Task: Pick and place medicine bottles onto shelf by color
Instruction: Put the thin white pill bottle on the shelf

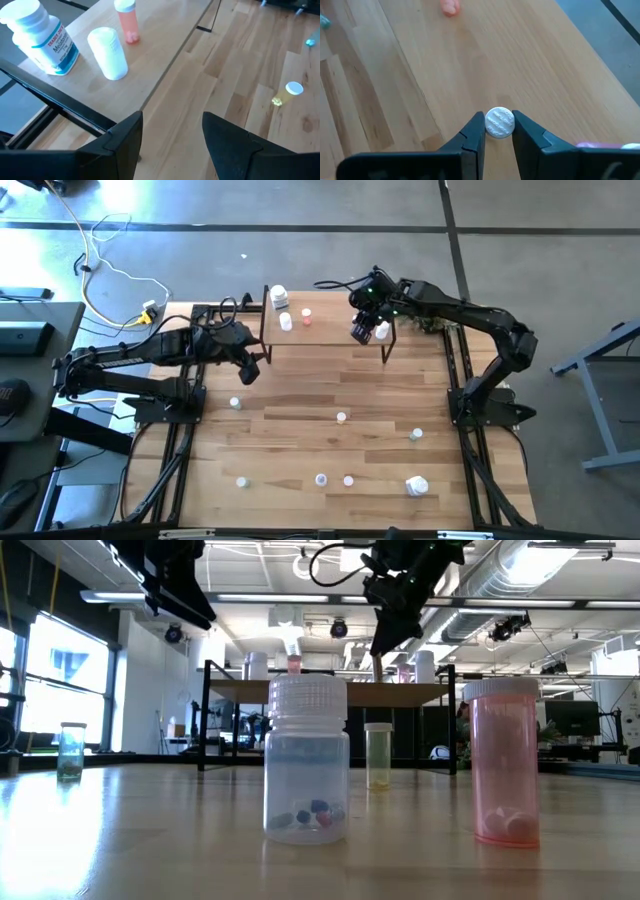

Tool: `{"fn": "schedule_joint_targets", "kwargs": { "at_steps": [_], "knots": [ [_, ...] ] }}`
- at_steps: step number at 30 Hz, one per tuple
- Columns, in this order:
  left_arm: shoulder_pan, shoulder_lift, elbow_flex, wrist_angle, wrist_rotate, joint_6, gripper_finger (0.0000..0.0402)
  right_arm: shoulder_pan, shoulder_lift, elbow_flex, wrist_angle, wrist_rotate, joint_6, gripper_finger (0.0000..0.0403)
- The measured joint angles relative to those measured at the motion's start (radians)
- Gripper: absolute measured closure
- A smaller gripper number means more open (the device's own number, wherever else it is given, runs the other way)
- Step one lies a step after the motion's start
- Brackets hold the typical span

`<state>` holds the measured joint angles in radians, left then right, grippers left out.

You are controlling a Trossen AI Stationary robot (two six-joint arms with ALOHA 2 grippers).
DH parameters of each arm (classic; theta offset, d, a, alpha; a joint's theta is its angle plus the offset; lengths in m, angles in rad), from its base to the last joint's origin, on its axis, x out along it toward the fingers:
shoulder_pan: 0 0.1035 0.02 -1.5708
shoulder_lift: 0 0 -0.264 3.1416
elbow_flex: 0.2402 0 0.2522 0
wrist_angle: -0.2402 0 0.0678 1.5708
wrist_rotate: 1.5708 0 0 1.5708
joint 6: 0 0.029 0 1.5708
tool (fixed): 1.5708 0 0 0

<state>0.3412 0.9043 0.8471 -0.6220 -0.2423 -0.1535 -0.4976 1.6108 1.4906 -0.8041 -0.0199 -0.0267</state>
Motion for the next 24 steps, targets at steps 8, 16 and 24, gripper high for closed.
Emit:
{"fn": "schedule_joint_targets", "kwargs": {
  "at_steps": [8,16,24],
  "knots": [
    [0.0,0.0,0.0,-0.001,0.003,0.0,0.0204,0.0,0.0,0.0,-0.019,0.0,0.0,0.0334],
    [0.0,0.0,0.0,-0.002,0.003,0.0,0.0204,0.0,0.001,0.0,-0.031,0.006,0.001,0.0293],
    [0.0,0.0,0.0,-0.043,0.004,-0.052,0.0204,0.0,-0.01,0.0,-0.026,0.015,0.003,0.0282]
  ]
}}
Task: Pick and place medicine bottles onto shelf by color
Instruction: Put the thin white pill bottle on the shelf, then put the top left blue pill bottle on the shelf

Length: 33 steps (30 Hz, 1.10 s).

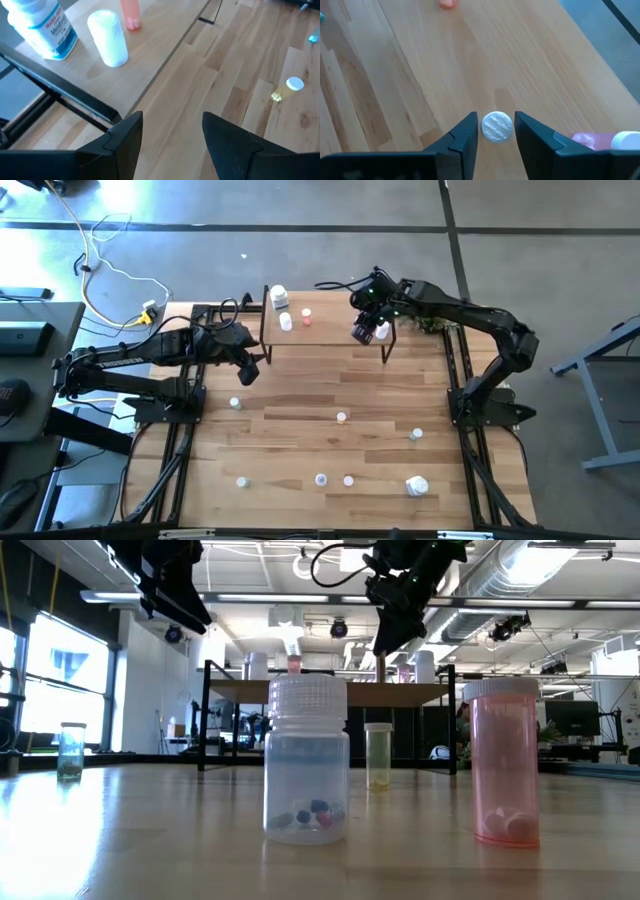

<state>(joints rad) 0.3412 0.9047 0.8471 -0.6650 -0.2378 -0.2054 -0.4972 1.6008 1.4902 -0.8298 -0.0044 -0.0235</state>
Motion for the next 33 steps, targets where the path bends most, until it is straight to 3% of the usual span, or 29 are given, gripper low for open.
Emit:
{"fn": "schedule_joint_targets", "kwargs": {
  "at_steps": [13,18,22,33],
  "knots": [
    [0.0,0.0,0.0,-0.118,-0.035,-0.001,0.0168,0.0,-0.037,0.0,0.033,0.004,0.023,0.0281],
    [0.0,0.0,0.0,-0.226,0.024,-0.016,0.0163,0.0,-0.059,0.001,0.048,0.004,0.046,0.0281],
    [-0.001,0.0,0.0,-0.29,0.1,-0.082,0.0163,0.0,-0.09,0.001,0.076,0.004,0.073,0.0281],
    [-0.002,0.0,0.0,-0.473,0.177,-0.367,0.0163,0.026,-0.157,0.001,0.105,0.011,0.115,0.0281]
  ]
}}
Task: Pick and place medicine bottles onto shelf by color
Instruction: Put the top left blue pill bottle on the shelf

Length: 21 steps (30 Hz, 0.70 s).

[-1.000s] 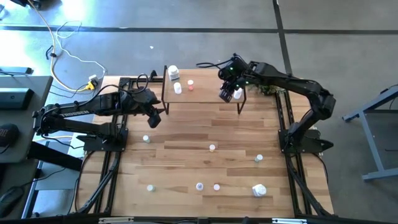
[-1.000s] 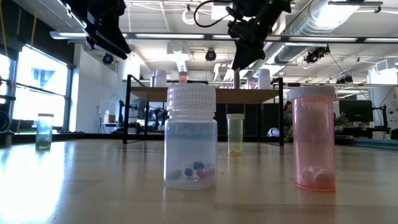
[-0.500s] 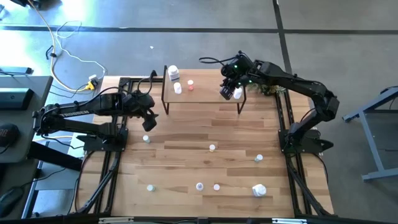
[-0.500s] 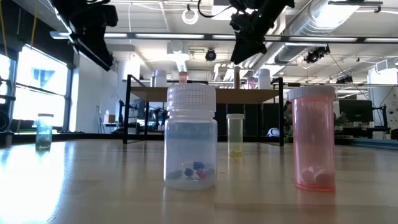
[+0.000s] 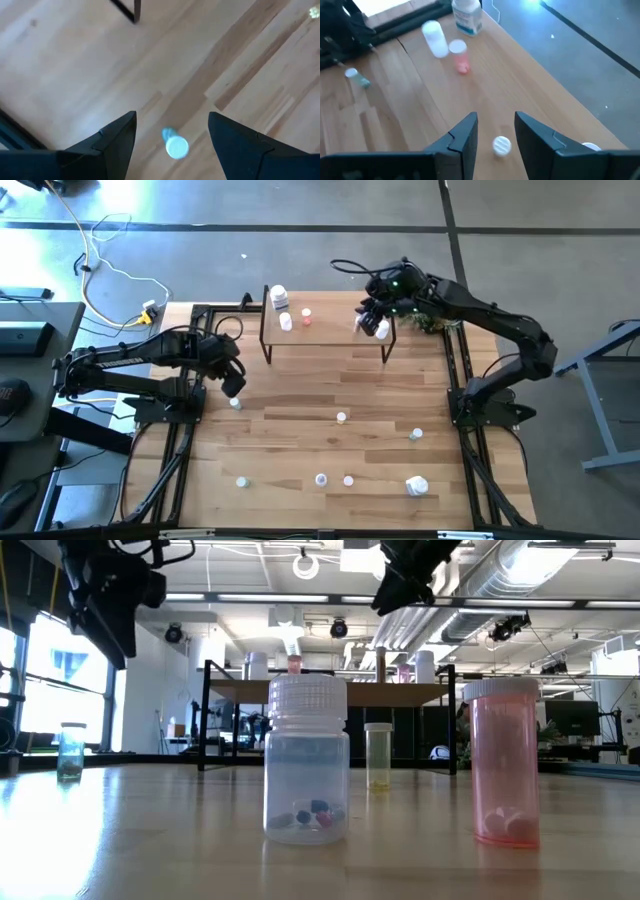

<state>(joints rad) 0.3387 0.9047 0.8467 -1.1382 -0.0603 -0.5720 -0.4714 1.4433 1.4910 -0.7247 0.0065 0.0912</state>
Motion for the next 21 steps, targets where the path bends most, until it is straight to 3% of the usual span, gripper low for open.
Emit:
{"fn": "schedule_joint_targets", "kwargs": {
  "at_steps": [6,21],
  "knots": [
    [-0.041,0.0,-0.06,-0.004,-0.003,-0.173,0.0163,0.031,-0.012,0.0,0.028,0.012,0.017,0.0281],
    [-0.24,0.0,-0.236,0.074,-0.004,-0.392,0.0163,0.073,-0.011,0.0,0.034,0.02,0.067,0.0281]
  ]
}}
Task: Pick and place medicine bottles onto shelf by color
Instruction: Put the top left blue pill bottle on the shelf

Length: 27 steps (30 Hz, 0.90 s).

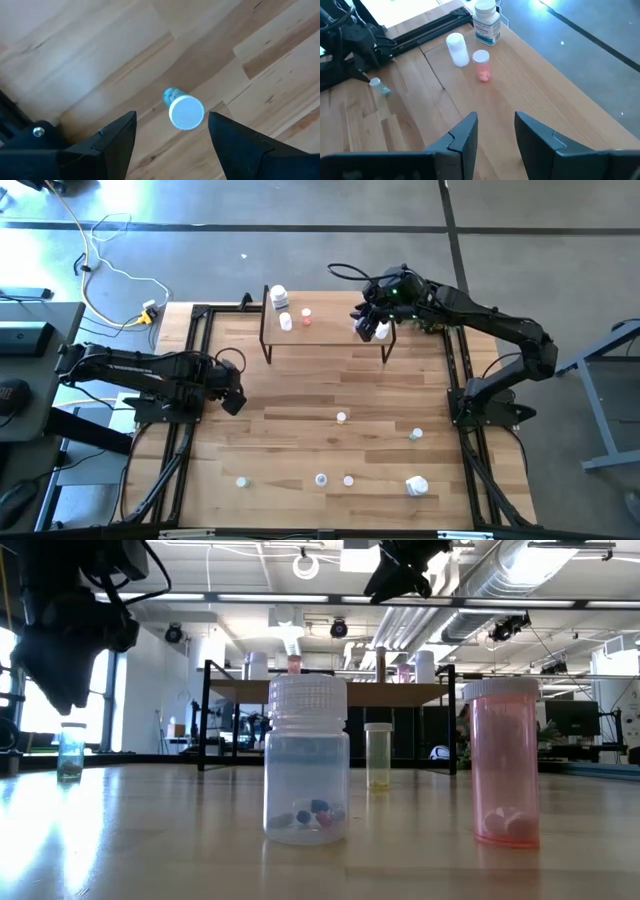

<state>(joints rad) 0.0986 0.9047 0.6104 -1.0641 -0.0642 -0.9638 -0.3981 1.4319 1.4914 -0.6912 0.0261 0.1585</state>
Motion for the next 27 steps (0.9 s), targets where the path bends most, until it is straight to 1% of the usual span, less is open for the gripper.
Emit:
{"fn": "schedule_joint_targets", "kwargs": {
  "at_steps": [5,10,12,16,21,27],
  "knots": [
    [-0.045,0.0,-0.008,0.03,-0.006,-0.023,0.0163,0.0,0.0,0.0,0.0,0.0,0.018,0.0281],
    [-0.071,0.008,-0.008,0.031,-0.058,-0.072,0.0163,0.0,0.0,0.0,0.0,0.0,0.021,0.0281],
    [-0.076,0.016,-0.008,0.03,-0.061,-0.08,0.0163,0.0,0.0,0.0,0.0,0.001,0.021,0.0281],
    [-0.084,0.058,-0.008,0.041,-0.06,-0.076,0.0163,0.0,0.0,0.0,0.0,0.001,0.021,0.0281],
    [-0.098,0.114,-0.008,0.098,-0.061,-0.074,0.0163,0.0,0.0,0.0,0.0,0.001,0.021,0.0281],
    [-0.1,0.174,-0.008,0.095,-0.062,-0.08,0.0163,0.0,0.0,0.0,-0.005,0.001,0.018,0.0281]
  ]
}}
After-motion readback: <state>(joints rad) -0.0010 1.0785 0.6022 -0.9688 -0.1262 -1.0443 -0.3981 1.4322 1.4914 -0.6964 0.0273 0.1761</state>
